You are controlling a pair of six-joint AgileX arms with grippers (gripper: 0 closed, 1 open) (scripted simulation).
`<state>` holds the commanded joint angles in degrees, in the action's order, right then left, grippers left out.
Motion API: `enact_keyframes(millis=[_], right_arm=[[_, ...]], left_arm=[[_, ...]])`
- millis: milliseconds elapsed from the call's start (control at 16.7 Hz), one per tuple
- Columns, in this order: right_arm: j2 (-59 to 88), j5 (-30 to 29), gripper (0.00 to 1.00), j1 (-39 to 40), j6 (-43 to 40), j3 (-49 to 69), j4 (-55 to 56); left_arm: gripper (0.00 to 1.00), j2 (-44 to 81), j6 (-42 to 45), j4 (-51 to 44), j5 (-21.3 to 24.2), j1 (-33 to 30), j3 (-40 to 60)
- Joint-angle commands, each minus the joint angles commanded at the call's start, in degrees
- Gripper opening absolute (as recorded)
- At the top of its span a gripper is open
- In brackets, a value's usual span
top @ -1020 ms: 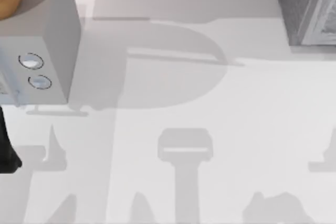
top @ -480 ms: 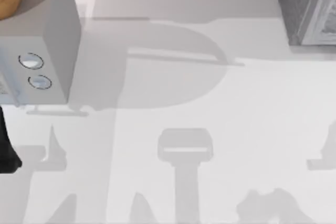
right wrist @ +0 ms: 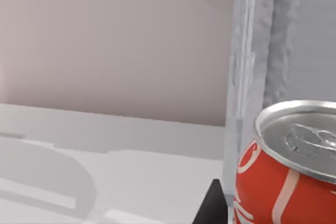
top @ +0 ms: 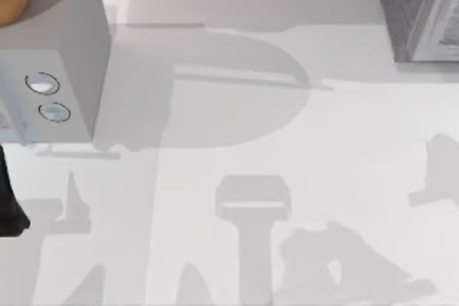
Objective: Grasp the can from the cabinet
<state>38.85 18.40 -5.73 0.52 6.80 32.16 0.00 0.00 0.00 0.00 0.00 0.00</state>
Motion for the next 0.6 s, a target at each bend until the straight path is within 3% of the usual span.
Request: enact_keyframes(millis=[600], right_arm=[[56.0, 26.8, 0.00, -8.6, 0.6, 10.0, 46.9]], left_arm=[[1.00, 0.0, 0.0, 0.0, 0.0, 0.0, 0.0]])
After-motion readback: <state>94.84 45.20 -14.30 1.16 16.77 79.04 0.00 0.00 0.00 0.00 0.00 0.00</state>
